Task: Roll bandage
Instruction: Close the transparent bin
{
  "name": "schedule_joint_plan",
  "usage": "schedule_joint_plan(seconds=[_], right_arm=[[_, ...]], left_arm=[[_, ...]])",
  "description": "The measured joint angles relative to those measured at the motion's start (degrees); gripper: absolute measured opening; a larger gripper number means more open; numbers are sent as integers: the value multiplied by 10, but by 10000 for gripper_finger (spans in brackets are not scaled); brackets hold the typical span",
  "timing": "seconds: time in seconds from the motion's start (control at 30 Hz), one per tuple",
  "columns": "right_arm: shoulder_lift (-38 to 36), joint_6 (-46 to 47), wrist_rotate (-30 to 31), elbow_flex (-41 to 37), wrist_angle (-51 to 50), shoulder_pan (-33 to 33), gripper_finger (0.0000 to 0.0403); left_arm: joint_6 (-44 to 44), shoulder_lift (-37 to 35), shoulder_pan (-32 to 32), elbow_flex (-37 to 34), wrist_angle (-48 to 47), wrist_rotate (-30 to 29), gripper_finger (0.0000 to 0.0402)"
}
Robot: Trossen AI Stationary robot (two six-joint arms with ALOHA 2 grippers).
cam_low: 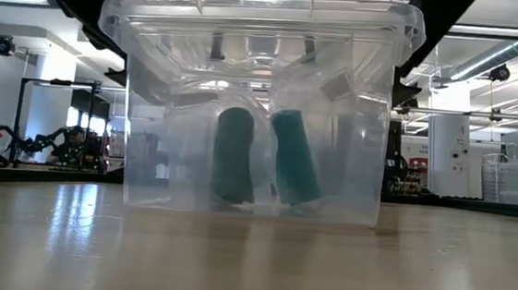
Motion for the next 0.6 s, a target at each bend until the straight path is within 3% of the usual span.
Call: schedule_joint_plan(seconds=[0.2,0.6], right_arm=[[0,-11,-14,-37,54,0,174],[-2,-45,9,-18,62,-4,177]], left_arm=[[46,0,39,-1,37,-6,76],[105,1,62,37,66,-5,76]])
